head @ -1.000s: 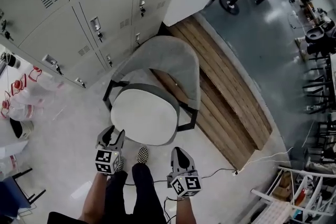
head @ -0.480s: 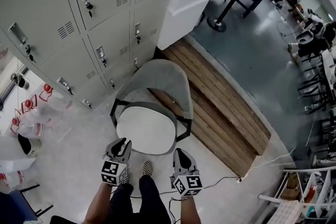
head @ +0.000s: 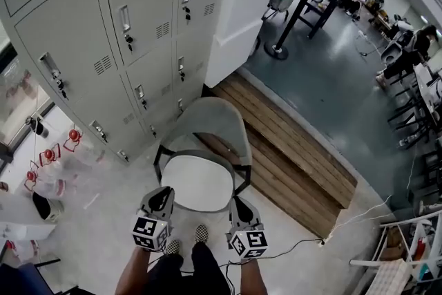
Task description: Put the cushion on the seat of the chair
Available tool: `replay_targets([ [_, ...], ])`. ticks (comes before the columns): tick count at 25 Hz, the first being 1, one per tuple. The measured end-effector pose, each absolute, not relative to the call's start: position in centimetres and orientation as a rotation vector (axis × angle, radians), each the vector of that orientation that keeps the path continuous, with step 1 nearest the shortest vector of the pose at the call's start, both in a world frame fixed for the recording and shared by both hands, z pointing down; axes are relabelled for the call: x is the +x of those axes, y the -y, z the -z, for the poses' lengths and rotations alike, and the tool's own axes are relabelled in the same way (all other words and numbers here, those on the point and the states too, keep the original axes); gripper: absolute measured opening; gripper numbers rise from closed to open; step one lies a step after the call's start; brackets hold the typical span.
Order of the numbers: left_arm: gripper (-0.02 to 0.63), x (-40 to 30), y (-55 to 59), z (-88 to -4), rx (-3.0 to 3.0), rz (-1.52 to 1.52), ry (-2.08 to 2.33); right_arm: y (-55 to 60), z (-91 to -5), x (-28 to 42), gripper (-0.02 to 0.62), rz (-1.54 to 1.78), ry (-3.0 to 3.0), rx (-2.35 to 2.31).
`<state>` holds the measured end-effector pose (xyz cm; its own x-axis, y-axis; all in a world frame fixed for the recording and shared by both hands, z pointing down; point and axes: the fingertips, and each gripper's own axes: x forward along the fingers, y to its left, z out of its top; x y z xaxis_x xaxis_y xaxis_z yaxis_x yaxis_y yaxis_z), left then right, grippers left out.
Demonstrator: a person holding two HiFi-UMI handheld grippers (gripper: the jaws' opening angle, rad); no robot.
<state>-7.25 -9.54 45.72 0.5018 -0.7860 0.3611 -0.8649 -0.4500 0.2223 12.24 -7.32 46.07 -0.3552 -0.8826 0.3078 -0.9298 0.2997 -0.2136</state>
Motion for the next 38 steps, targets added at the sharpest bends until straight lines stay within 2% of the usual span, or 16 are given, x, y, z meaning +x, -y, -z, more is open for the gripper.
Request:
replay_targets([
  [19, 0.028, -5.7, 2.1, -34.3, 2.605, -0.285, 1.367, 2.0, -35.0, 8.5, 0.031, -0.323, 2.579, 1.644],
  [38, 0.028, -4.3, 0.2, -31.2, 2.655, -0.238, 1.408, -0.1, -31.3, 9.4, 0.031, -0.194, 2.649, 1.614],
])
